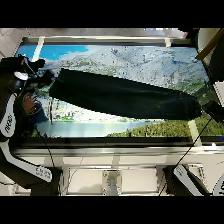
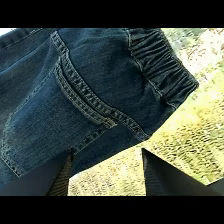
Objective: Fold the clothes and pants, and hang the long-sleeved shirts on hangers.
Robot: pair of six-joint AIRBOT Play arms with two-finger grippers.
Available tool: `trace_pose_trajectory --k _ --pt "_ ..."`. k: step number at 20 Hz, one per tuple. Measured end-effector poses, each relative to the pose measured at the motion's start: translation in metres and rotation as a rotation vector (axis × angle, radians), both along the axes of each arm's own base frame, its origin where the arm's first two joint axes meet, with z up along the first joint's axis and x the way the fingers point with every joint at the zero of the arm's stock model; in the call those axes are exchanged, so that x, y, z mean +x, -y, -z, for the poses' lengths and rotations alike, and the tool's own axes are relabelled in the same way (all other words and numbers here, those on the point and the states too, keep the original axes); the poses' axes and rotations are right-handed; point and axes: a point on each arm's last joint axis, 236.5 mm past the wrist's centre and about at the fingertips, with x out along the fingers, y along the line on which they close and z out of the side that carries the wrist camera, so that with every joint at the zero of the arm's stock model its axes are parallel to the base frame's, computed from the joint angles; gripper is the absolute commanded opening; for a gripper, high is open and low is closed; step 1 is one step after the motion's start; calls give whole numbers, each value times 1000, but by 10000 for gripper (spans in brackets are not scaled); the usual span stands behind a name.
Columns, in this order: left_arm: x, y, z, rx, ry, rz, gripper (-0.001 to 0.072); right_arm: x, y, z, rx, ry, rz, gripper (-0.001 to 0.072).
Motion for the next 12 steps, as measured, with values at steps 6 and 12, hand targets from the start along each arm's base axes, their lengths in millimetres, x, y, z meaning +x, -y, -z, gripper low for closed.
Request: trace_pose_trajectory --k 6,12 --pt "59 -7 -41 -17 169 -70 235 5 7 -4 -21 26 18 476" --pt "83 10 -30 -38 185 -50 625 6 10 -5 -35 35 24 488"
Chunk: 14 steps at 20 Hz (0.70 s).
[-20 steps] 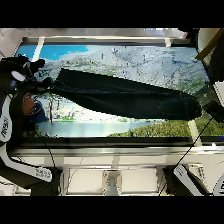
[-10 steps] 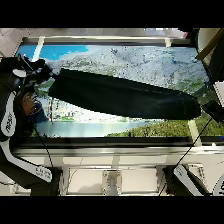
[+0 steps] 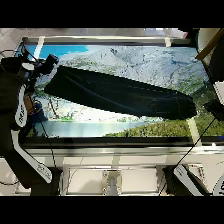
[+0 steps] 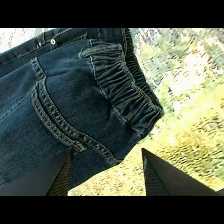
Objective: Fold the clothes and pants, and hang the long-sleeved shirts on hangers.
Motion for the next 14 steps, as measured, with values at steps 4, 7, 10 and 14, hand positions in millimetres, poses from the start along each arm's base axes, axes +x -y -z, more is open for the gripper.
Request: trace_pose_trajectory --k 4,7,10,14 --pt "-11 -20 -49 7 47 10 625 2 1 24 98 -50 7 634" --pt "-32 -20 -97 53 83 78 624 18 -11 59 308 -109 -36 697" --pt "-57 -5 -134 98 102 172 623 42 -9 83 442 -127 -70 697" --pt "-84 14 -161 119 102 261 622 66 19 90 411 -112 -82 681"
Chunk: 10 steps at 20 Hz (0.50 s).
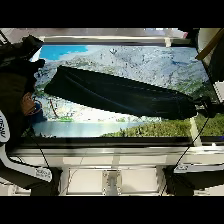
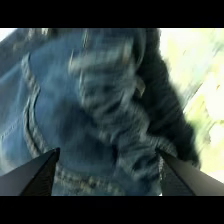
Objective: Fold the clothes and pants, and hang the long-sleeved shirts on hangers.
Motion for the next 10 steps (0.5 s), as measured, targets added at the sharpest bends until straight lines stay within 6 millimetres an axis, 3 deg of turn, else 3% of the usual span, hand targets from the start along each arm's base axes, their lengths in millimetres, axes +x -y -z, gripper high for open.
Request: trace_pose_trajectory --k 4,10 --pt "-13 12 -4 -11 -29 45 622 13 22 3 -21 1 6 682" --pt "-19 31 -6 -31 -44 91 622 11 -5 44 157 -57 -87 682"
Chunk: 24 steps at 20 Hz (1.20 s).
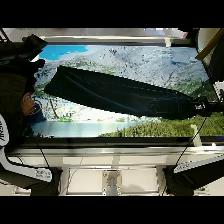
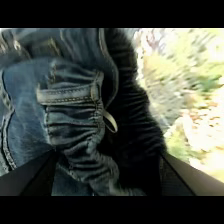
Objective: Fold the clothes and pants, and hang the long-sleeved shirts on hangers.
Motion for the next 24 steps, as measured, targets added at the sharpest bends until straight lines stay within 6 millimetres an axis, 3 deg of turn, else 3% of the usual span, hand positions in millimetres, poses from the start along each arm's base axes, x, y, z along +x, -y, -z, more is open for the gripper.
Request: trace_pose_trajectory --k 4,6,7,8,10,11,13,16,19,21,24 --pt "-1 10 -1 -7 1 18 622 8 -29 8 92 21 -77 658" --pt "-1 14 -1 -8 1 25 621 10 -46 11 106 23 -138 419" --pt "-1 16 -1 -8 0 29 580 10 -54 13 110 17 -169 227" --pt "-1 18 -1 -8 -1 35 495 9 -62 13 114 15 -202 36" --pt "-1 21 -1 -9 -1 39 69 14 -77 9 123 31 -244 29" --pt "-1 22 -1 -9 -1 41 17 15 -82 6 129 36 -261 28" --pt "-5 25 0 -9 -12 57 16 14 -89 -11 151 64 -286 28" --pt "-22 35 4 16 -57 118 14 -1 -80 -51 146 105 -299 28" --pt "-55 53 4 104 -114 213 13 -42 -58 -94 86 97 -305 28" --pt "-77 77 -7 158 -116 283 13 -76 -37 -115 16 62 -267 28" --pt "-105 141 -21 229 -79 420 14 -110 -15 -145 -60 53 -155 27"
